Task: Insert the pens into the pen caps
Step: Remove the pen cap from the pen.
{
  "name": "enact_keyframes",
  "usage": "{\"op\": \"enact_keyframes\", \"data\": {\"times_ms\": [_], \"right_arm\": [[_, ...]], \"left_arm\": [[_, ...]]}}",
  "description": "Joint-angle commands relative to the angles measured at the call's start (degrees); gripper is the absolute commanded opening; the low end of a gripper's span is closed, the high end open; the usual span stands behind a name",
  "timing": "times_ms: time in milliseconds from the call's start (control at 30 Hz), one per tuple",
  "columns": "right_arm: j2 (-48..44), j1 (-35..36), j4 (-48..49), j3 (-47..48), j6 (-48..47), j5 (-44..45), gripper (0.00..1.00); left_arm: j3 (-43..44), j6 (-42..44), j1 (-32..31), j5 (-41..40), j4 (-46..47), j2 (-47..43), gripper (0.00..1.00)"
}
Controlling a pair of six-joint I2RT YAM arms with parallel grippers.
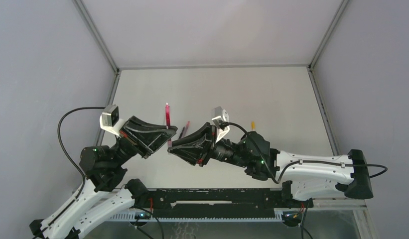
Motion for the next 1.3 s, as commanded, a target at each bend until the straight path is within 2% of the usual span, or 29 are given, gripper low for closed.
{"op": "enact_keyframes", "data": {"times_ms": [0,67,167,433,667,1033,1267], "right_arm": [[0.5,0.4,2.6,2.5,-0.7,-2.3,0.32],[0.6,0.4,2.6,2.5,-0.8,-2.3,0.36],[0.7,0.3,2.8,2.5,-0.9,-2.4,0.36],[0.8,0.2,3.1,2.5,-0.7,-2.3,0.27],[1.2,0.1,2.8,2.4,-0.4,-2.4,0.00],[3.2,1.9,-5.0,2.4,-1.4,-3.2,0.00],[2.3,4.0,-7.2,-2.4,-1.4,-1.8,0.00]], "left_arm": [[-0.2,-0.7,-0.2,0.7,1.6,0.0,0.00],[-0.2,-0.7,-0.3,0.6,1.7,0.0,0.00],[-0.3,-0.7,-0.2,0.6,1.6,0.1,0.00],[-0.6,-0.9,-0.2,0.8,1.6,0.2,0.00],[-0.9,-0.9,-0.2,0.6,1.6,-0.3,0.00],[0.1,-0.5,-0.2,-1.1,1.3,-1.2,0.00],[2.8,2.1,-0.3,-0.7,-4.3,-3.0,0.00]]}}
